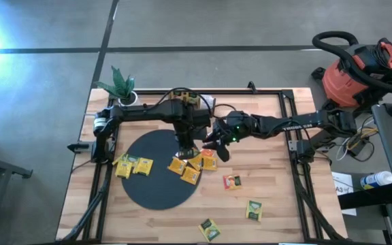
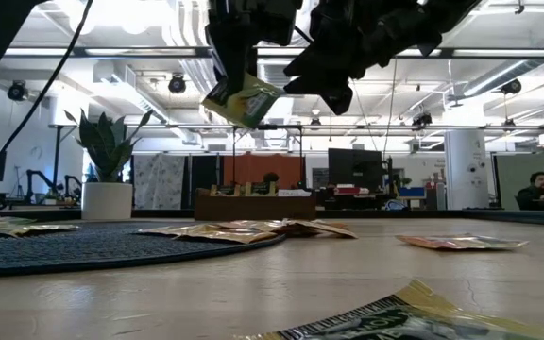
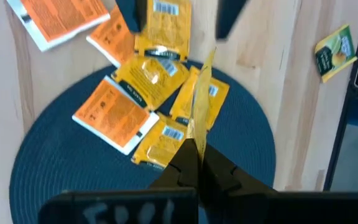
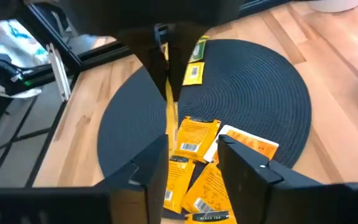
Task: Pick & Place Tea
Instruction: Put the yellow tea bag into the middle section of the wooden organizer
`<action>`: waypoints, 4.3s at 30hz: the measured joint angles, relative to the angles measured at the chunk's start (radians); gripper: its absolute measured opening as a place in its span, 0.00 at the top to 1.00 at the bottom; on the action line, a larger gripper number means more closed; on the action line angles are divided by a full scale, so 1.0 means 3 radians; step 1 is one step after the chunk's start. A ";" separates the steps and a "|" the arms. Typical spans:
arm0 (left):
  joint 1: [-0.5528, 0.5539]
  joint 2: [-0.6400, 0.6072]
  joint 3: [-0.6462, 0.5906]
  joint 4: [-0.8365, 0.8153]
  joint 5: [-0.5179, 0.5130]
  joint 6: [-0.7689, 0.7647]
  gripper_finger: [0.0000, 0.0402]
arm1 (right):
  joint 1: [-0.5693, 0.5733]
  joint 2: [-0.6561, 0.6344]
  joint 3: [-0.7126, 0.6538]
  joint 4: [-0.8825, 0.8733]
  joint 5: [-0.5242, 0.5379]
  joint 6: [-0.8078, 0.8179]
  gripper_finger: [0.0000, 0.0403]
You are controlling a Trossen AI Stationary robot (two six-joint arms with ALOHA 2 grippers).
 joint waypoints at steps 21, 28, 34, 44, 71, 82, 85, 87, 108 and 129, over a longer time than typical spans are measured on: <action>0.0000 0.0000 0.0181 0.0350 0.0042 -0.0072 1.00 | 0.0043 0.0010 -0.0001 -0.0005 0.0062 -0.0007 0.75; 0.0000 -0.0003 0.0140 0.0025 -0.0074 0.0004 1.00 | 0.0035 0.0012 -0.0004 -0.0020 0.0059 0.0152 0.76; 0.0000 -0.0001 0.0078 0.0009 -0.0254 0.0026 1.00 | 0.0048 0.0013 -0.0004 -0.0003 -0.0060 0.0167 0.71; 0.0000 0.0001 0.0093 0.0248 -0.0210 0.0021 1.00 | 0.0101 0.0013 0.0003 -0.0012 0.0013 0.0165 0.67; 0.0001 0.0001 0.0099 0.0295 -0.0107 0.0044 1.00 | 0.0108 0.0027 0.0008 -0.0029 0.0039 0.0164 0.69; 0.0000 0.0001 0.0119 0.0377 -0.0114 -0.0030 1.00 | 0.0108 0.0025 0.0008 -0.0225 0.0053 0.0152 0.96; 0.0000 0.0001 0.0137 0.0376 -0.0118 -0.0035 1.00 | 0.0108 0.0020 0.0008 -0.0224 0.0053 0.0151 0.97; 0.0000 0.0001 0.0141 0.0375 -0.0136 -0.0050 1.00 | 0.0108 0.0020 0.0008 -0.0225 0.0057 0.0151 0.97; -0.0039 -0.0409 0.0158 0.0398 -0.1023 -0.0338 0.73 | 0.0114 -0.0003 -0.0034 -0.0026 0.0495 0.0331 0.97; 0.0318 -0.1141 -0.0520 0.1120 -0.0083 -0.0581 0.73 | 0.0108 -0.0205 -0.1156 0.2626 0.0563 0.1002 0.97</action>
